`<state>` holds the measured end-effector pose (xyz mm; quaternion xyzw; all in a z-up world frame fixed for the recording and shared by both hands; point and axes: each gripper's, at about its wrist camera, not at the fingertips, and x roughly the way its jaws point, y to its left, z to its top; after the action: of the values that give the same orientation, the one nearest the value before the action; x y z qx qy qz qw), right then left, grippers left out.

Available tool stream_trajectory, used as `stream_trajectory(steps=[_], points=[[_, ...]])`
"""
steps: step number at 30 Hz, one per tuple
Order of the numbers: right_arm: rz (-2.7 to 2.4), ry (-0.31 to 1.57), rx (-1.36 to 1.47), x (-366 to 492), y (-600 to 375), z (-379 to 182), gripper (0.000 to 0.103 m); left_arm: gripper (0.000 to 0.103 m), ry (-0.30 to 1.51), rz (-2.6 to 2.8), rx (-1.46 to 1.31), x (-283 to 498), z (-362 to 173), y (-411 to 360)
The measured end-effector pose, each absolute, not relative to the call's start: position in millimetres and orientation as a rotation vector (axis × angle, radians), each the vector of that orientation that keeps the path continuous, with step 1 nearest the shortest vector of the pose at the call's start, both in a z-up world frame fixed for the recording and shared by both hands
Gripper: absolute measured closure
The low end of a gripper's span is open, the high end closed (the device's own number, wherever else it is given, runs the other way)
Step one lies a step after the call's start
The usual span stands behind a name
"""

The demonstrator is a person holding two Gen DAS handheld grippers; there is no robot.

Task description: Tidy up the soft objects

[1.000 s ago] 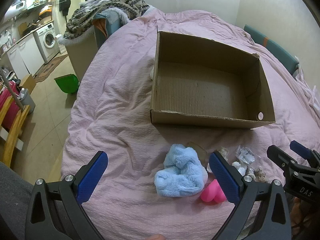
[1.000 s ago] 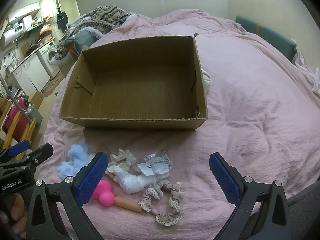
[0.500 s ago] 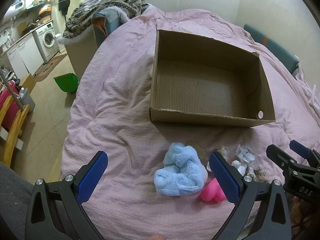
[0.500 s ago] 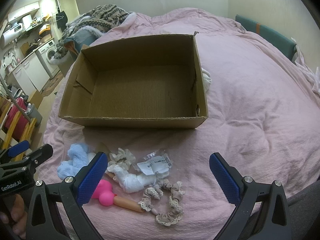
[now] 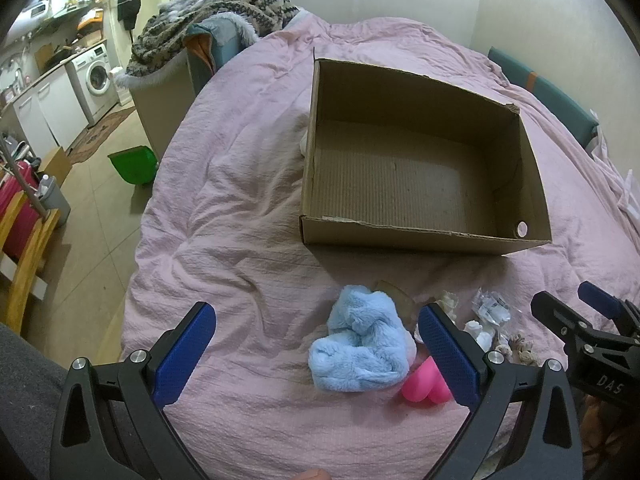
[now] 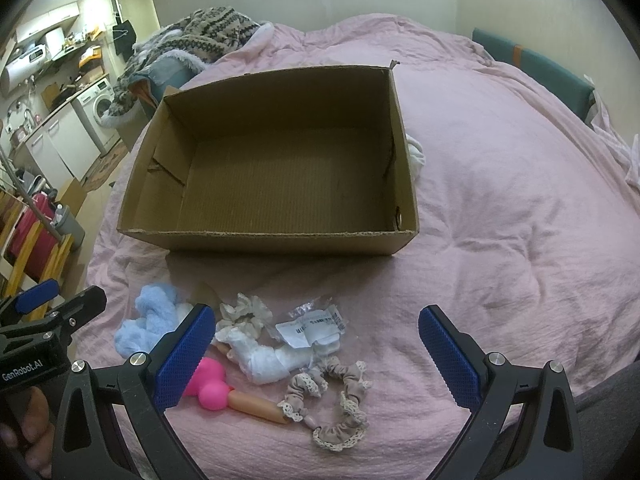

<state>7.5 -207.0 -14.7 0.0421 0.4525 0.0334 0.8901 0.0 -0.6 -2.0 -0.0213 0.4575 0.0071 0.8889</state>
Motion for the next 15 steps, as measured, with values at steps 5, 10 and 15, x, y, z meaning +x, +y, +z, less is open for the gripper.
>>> stream_trajectory(steps=[5,10,15], points=[[0.072,0.943,0.085,6.3,-204.1,-20.2,0.000,0.002,0.951,0.015,-0.045,0.2,-2.3,-0.6],[0.072,0.945,0.086,6.5,-203.8,-20.5,0.000,0.002,0.952,0.015,-0.045,-0.1,-2.6,-0.6],[0.073,0.950,0.088,6.6,-204.4,-22.0,0.000,0.002,0.952,0.014,-0.047,-0.2,-2.7,-0.5]])
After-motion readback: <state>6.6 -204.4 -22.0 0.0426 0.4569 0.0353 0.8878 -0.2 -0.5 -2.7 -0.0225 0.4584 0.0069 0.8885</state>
